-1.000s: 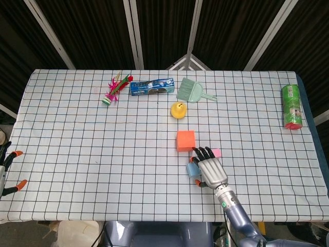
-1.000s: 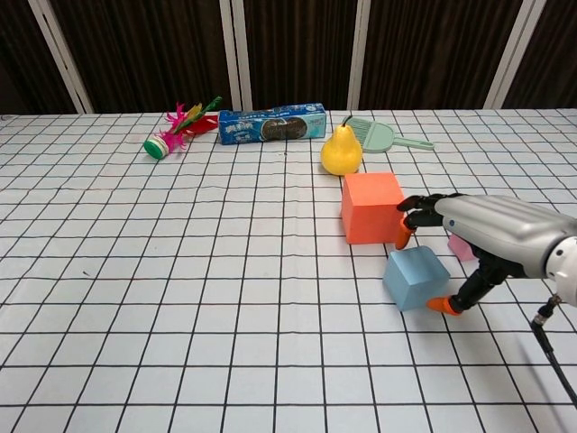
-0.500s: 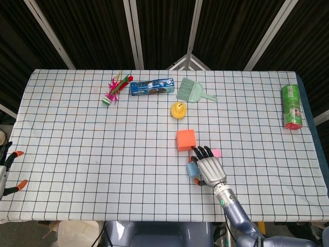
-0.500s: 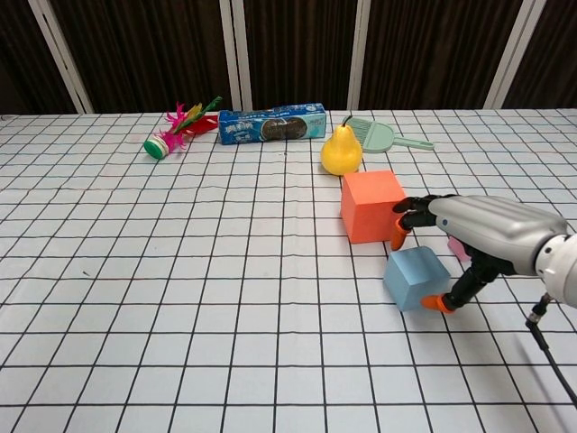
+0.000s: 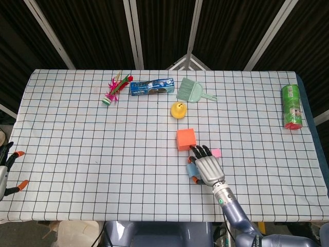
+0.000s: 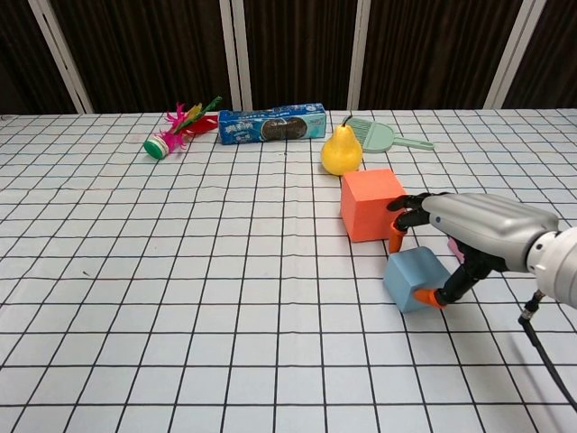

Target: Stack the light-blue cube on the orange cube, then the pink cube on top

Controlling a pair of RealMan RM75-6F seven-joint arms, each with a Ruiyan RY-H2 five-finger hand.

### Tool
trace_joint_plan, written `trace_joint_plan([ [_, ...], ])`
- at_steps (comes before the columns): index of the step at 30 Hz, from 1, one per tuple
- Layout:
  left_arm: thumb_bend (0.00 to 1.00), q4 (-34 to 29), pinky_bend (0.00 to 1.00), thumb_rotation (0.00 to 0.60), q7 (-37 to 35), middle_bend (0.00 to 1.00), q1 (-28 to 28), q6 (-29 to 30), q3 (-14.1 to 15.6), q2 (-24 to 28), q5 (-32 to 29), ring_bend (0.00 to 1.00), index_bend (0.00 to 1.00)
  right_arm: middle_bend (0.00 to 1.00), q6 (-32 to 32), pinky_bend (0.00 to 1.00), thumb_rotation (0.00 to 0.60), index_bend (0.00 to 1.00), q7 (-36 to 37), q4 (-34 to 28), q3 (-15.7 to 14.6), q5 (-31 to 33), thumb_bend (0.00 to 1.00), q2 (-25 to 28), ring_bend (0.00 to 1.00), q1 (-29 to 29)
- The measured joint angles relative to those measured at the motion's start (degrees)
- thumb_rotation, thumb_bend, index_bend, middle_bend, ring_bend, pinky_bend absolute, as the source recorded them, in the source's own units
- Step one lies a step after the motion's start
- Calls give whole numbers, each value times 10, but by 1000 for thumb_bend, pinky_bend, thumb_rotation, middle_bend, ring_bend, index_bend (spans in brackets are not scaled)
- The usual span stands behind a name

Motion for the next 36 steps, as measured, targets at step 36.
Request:
trace_joint_plan([
  [36,206,0,18,600,-12,16,-2,-4,5,4,9,0,221,67,47,0,600,390,-149,-131,65,79,376,60,31,80],
])
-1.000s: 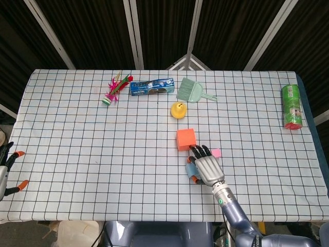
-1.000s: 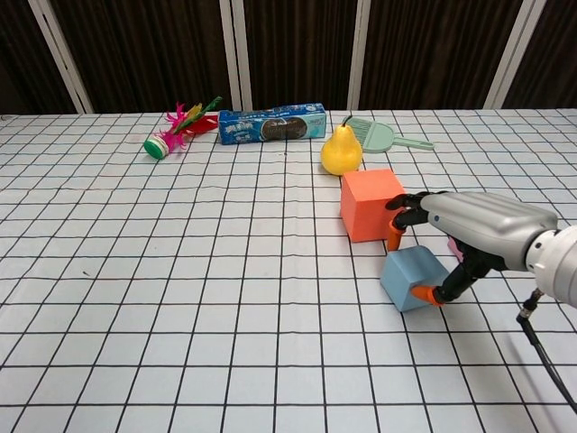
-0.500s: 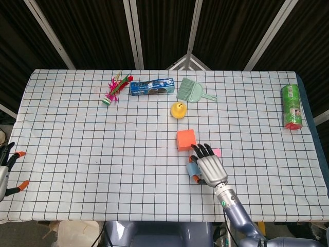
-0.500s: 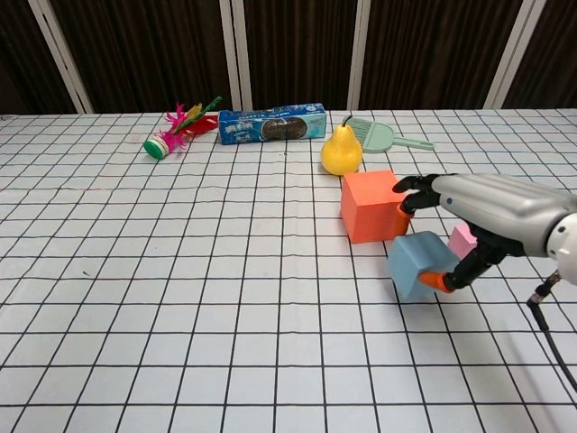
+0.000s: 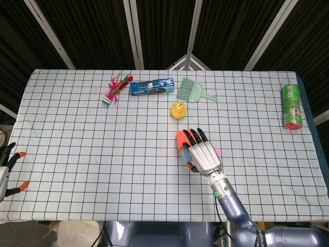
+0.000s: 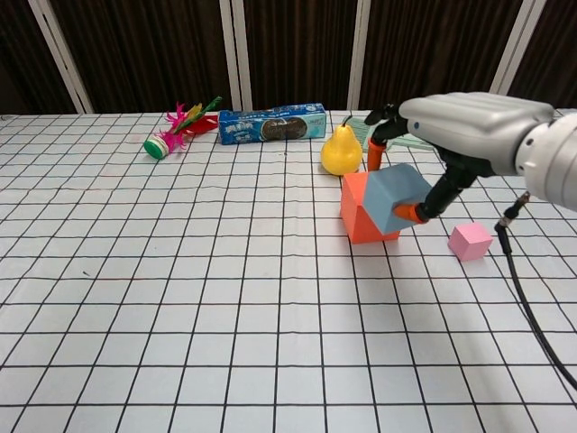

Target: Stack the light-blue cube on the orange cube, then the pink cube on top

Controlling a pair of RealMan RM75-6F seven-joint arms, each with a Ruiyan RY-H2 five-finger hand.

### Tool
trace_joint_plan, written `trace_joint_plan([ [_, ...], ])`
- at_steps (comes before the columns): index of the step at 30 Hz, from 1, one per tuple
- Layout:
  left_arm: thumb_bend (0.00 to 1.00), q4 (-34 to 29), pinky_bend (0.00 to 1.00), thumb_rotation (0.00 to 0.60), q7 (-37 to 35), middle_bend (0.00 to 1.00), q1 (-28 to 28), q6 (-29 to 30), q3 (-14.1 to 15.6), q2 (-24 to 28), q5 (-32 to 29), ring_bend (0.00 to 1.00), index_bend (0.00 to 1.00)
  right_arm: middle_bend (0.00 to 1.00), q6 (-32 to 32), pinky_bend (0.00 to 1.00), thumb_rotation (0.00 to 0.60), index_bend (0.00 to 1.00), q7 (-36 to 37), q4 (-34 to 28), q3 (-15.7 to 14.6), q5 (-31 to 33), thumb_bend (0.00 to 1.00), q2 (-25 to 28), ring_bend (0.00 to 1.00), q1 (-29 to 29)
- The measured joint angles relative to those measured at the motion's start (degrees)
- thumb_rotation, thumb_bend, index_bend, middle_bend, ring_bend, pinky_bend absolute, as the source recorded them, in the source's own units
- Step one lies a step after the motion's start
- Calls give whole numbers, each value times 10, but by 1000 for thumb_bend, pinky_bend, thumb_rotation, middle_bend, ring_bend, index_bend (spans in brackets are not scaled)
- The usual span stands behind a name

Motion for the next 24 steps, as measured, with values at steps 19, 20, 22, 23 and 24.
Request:
trace_joint_plan([
  [19,206,2,18,600,5,17,-1,-2,-4,-1,-9,0,221,67,-20,0,600,391,-104,56,71,255,384,-9,31,149],
  [20,206,2,18,600,5,17,-1,-2,-4,-1,-10,0,221,67,-22,0,600,392,-103,61,72,265,384,-9,31,155],
  [22,206,2,18,600,5,17,-1,-2,-5,-2,-12,0,221,67,-25,0,600,395,-101,66,73,280,385,-7,31,161],
  [23,206,3,18,600,5,17,-1,-2,-5,-2,-12,0,221,67,-26,0,600,399,-98,69,74,290,387,-6,31,166],
  [24,206,3,18,600,5,17,-2,-3,-5,-2,-12,0,221,67,-27,0,600,402,-96,72,75,296,389,-6,31,169],
])
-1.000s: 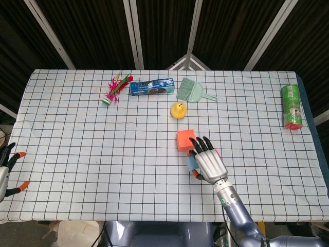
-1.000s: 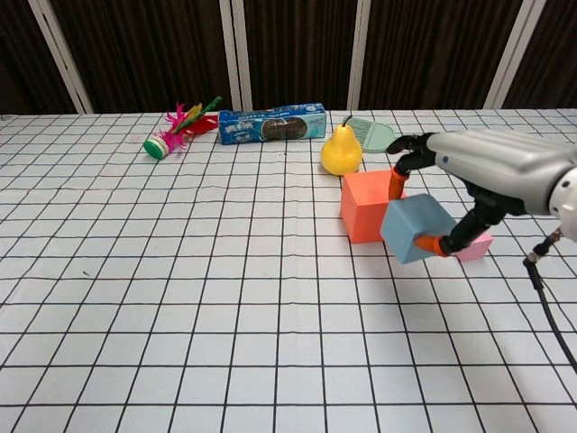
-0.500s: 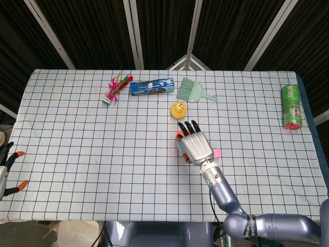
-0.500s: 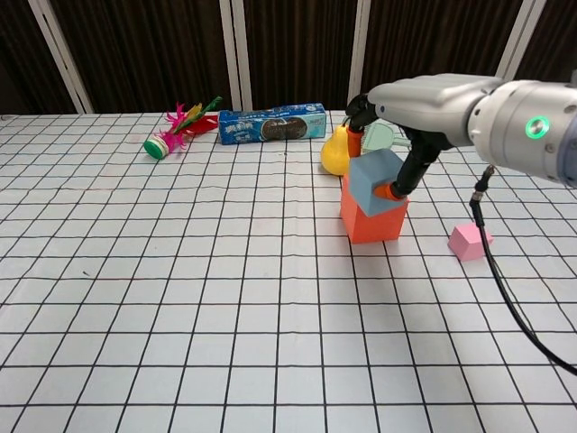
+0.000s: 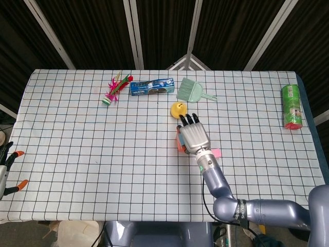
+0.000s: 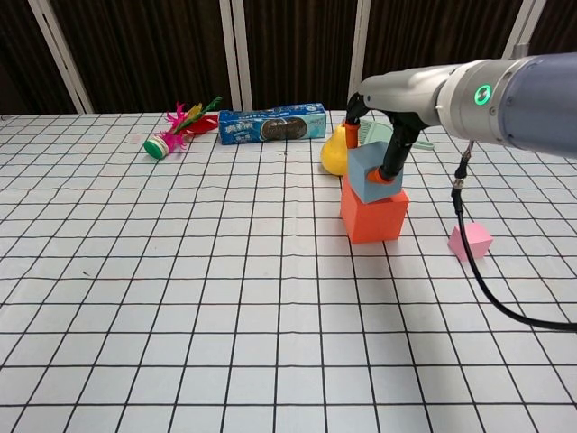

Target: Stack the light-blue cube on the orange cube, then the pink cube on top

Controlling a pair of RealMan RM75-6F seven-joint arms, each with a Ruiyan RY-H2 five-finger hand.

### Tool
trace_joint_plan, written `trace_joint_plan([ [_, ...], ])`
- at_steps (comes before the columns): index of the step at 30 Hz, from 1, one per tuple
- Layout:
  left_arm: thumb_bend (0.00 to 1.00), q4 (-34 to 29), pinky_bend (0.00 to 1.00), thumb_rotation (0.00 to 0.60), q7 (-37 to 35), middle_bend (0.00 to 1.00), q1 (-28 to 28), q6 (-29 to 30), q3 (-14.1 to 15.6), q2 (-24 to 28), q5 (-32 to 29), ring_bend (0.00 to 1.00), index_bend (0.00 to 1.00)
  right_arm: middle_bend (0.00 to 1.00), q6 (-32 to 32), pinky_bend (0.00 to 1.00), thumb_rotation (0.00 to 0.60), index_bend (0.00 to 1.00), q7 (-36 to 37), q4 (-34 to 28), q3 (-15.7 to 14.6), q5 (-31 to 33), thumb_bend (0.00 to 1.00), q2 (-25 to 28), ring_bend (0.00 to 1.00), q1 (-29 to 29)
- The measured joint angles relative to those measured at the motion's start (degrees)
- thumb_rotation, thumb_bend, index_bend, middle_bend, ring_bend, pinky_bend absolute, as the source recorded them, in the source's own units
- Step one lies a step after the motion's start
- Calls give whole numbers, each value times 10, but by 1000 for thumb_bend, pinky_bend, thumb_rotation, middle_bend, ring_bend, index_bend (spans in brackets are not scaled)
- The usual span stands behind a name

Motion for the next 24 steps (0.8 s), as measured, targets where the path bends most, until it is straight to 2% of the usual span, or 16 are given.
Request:
trace_joint_plan([
  [14,206,1,18,600,-6,17,0,-1,0,2,0,0,222,67,51,0,600,407,19,5,19,63,413,-6,31,50],
  [24,206,2,18,600,-13,18,1,0,0,5,0,0,222,67,80,0,600,415,36,18,6,63,414,-25,31,58],
])
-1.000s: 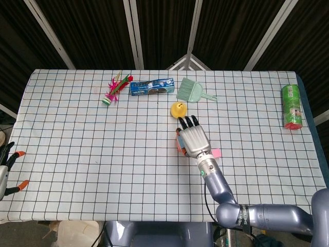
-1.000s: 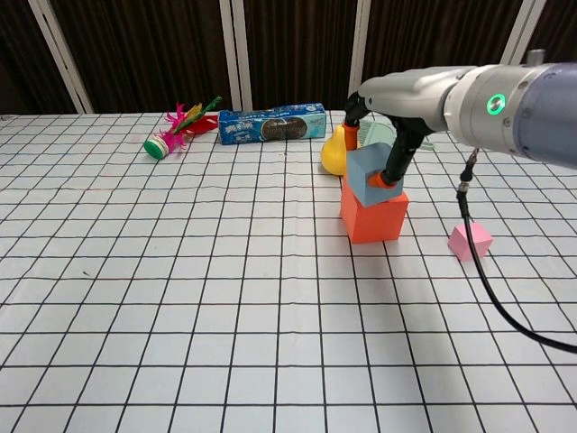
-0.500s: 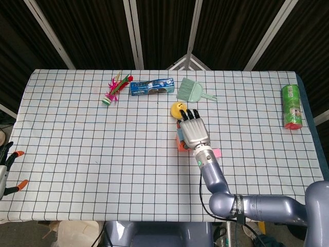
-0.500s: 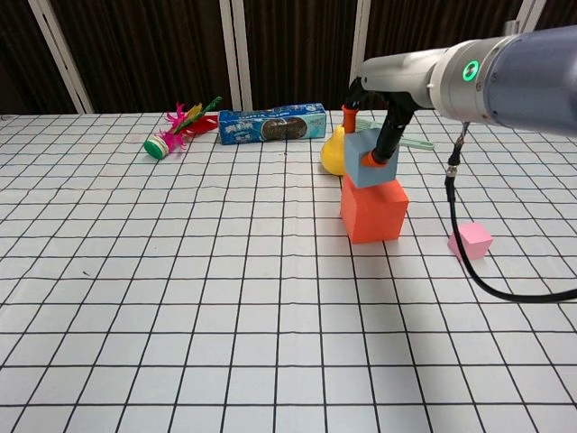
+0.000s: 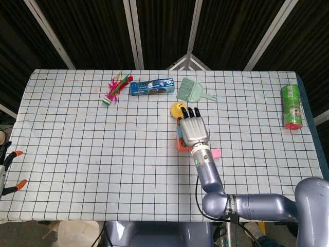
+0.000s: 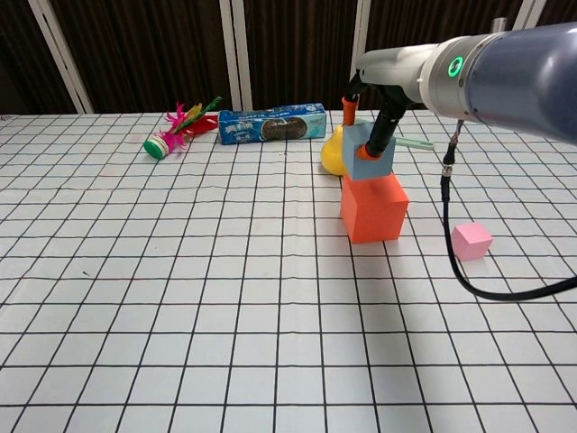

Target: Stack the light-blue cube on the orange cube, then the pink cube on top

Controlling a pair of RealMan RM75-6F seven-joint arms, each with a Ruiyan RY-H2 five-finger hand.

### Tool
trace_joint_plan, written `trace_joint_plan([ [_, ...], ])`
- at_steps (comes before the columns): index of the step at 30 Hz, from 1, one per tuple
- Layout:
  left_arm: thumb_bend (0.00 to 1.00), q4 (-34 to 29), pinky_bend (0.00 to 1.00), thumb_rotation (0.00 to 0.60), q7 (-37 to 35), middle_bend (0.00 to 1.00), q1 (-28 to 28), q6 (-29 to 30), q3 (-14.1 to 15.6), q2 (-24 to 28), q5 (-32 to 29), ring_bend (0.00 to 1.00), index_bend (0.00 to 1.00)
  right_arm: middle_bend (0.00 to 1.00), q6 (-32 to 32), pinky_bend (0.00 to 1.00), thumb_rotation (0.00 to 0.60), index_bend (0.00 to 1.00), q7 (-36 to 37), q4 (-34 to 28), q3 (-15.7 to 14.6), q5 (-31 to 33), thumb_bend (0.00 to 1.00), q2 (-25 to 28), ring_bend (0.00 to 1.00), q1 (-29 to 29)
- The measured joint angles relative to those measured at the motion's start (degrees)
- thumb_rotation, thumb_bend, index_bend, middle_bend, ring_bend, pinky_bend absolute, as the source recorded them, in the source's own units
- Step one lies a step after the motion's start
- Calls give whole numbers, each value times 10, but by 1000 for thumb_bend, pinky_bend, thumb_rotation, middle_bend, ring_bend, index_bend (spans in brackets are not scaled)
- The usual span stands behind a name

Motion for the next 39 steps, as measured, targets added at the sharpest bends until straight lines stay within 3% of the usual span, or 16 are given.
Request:
trace_joint_plan([
  [16,206,-2,18,600,2,18,2,4,-1,0,-1,0,222,67,-5,0,600,415,33,-5,-27,-24,414,6,31,-14],
  [39,206,-2,18,600,5,18,1,0,-1,-1,-5,0,222,67,-10,0,600,415,39,14,-34,-21,414,0,31,-6],
])
